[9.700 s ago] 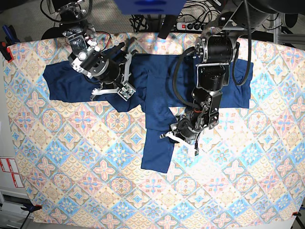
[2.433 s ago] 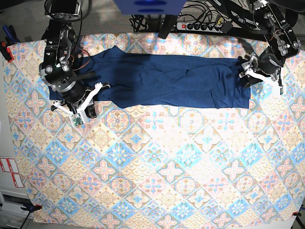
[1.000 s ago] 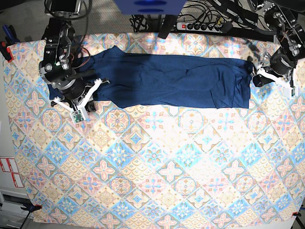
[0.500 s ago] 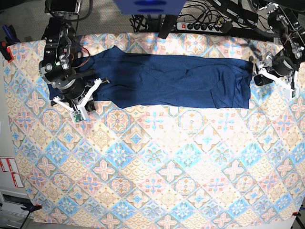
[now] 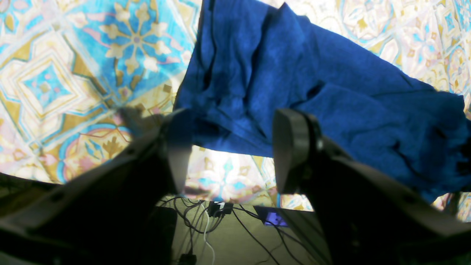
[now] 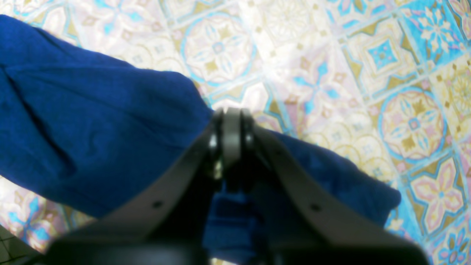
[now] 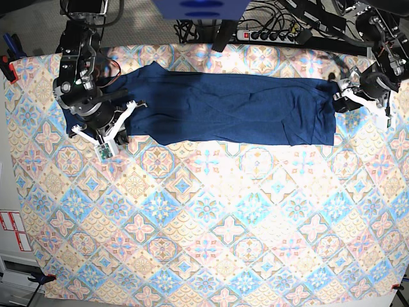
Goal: Fold the T-shirt properly
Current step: 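Lower the left gripper and grasp the shirt's side edge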
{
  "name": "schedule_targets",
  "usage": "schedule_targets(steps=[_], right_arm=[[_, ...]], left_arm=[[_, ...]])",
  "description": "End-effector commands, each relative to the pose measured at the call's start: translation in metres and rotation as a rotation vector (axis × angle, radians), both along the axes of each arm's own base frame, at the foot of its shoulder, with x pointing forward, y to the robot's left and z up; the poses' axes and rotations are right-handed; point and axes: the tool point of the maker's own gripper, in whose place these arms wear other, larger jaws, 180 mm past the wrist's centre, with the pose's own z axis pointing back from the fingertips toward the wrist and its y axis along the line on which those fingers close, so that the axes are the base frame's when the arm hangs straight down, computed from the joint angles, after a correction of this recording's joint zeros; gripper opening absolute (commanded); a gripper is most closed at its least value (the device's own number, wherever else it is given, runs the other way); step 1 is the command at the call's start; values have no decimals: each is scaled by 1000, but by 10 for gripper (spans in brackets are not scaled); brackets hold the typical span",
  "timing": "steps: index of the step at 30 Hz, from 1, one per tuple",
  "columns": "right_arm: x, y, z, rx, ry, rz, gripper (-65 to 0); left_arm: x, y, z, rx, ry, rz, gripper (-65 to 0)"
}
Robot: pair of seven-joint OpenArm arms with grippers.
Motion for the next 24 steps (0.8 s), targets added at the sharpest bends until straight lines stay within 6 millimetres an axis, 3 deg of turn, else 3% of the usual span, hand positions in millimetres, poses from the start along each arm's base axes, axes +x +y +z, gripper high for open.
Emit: schedule_targets(steps=[1, 8, 16, 22, 24], right_arm=[[7, 1, 11, 11, -45, 5, -647], [4, 29, 8, 31, -34, 81, -647], [4, 33, 8, 44, -36, 76, -647], [4, 33, 8, 45, -36, 77, -647], [4, 34, 9, 45, -37, 79, -647]], left_arm=[[8, 5, 11, 16, -41, -1, -303], [8, 5, 9, 13, -37, 4, -302], [5, 9, -27, -93, 43, 62, -302], [18, 12, -22, -84, 16, 65, -302], [26, 24, -13, -50, 0, 64, -302]])
